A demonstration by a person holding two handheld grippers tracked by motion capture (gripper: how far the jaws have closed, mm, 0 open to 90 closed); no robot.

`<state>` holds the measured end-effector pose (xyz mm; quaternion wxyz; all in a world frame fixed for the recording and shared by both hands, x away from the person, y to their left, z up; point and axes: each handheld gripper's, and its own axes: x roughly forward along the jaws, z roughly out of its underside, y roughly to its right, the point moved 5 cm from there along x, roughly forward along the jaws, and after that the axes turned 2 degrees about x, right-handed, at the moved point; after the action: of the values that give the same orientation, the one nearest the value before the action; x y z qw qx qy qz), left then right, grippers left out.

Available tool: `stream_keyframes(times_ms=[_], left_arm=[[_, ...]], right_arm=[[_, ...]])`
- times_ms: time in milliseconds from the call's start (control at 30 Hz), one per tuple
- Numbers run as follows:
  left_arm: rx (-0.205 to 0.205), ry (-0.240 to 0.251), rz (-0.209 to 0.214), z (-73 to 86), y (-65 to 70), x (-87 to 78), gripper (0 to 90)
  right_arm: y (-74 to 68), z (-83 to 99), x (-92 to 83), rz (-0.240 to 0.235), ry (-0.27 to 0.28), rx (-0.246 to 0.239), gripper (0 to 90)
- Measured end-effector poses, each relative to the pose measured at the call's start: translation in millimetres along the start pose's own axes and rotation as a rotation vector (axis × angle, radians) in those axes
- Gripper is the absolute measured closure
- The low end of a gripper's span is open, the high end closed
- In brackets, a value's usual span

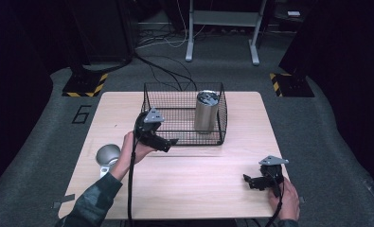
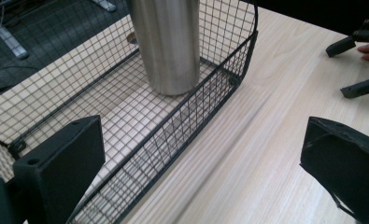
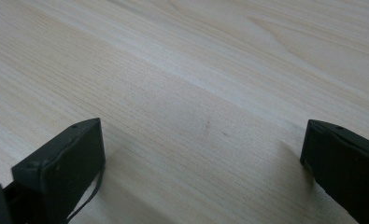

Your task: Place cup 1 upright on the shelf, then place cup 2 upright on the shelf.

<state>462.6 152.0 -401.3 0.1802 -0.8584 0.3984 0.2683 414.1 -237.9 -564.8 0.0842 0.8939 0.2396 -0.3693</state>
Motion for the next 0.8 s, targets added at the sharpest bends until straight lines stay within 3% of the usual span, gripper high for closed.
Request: stream_keyframes(times_ms=[133,167,433,667,800], left_arm=[[-0.015,0.001,-0.016,11.4,1.1,-7.6,0.1],[-0.004,-0.019,-0.024,17.2,1.6,-11.2,0.1],[0.001,-0.030,-0.057,33.9,4.2,-20.7,0.1],[-0.036,-0.024,-0.072,50.4,2.8,-30.7,0.2],[-0.045,-0.009,-0.105,58.7,0.3,-38.9,0.2]], right_arm=[[0.0,0.0,0.0,0.000,0.000,0.000,0.0],[0.0,0.0,0.0,0.000,0.000,0.000,0.0],[0.0,0.0,0.0,0.000,0.000,0.000,0.0],[0.0,0.0,0.0,0.000,0.000,0.001,0.0],[0.0,0.0,0.0,0.000,0.000,0.000,0.0]])
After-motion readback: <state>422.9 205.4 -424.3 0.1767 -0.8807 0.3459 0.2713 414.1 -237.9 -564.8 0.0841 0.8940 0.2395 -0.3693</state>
